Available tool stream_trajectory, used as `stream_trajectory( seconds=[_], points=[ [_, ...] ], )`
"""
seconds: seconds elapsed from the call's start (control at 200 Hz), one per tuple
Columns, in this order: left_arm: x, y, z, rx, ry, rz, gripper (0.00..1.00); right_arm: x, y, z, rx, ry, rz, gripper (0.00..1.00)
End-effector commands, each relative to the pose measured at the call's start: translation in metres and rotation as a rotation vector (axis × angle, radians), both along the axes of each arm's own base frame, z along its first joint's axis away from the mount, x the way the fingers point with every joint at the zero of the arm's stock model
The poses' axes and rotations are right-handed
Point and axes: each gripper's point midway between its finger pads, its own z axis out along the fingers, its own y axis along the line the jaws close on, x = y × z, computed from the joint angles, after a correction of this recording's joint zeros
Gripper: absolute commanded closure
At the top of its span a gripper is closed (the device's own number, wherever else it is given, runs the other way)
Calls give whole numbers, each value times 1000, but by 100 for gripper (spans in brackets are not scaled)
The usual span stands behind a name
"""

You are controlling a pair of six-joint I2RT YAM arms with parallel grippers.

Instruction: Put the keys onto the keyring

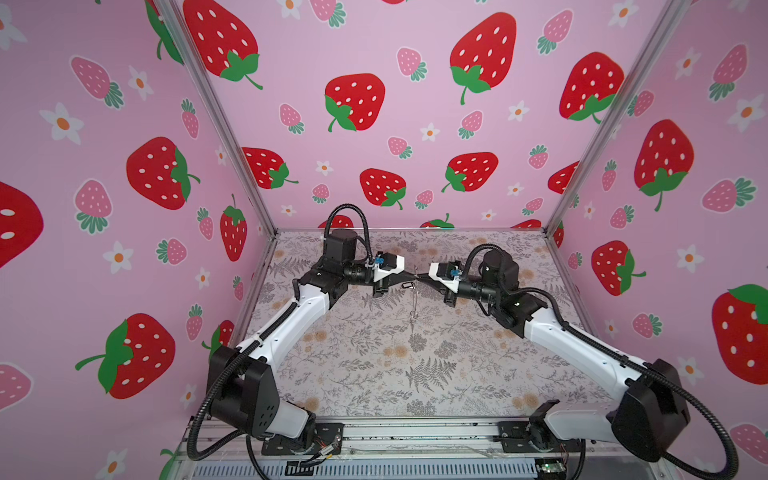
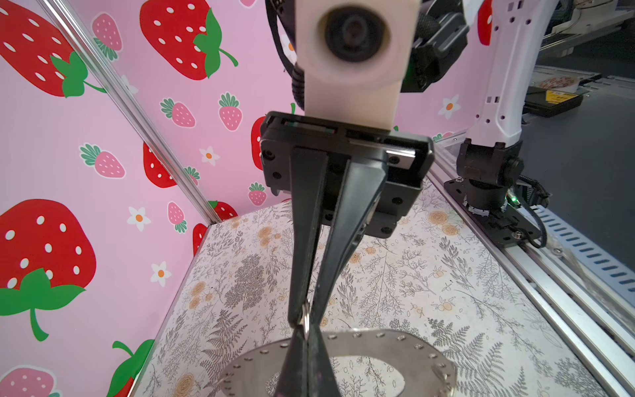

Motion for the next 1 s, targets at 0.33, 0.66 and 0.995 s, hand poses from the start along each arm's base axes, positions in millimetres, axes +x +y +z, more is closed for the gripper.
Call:
stream_trajectory(
  seconds=[0.33, 0.66, 0.995],
  points=[
    [6, 1, 6, 16, -5, 58, 67, -2, -4, 3, 2, -105, -13, 100],
    [49, 35, -14, 99, 108, 343, 39, -3, -16, 5, -10, -264, -76, 100],
    [131, 47, -84, 206, 664, 694, 28, 9, -29, -6, -69, -265, -178, 100]
  ],
)
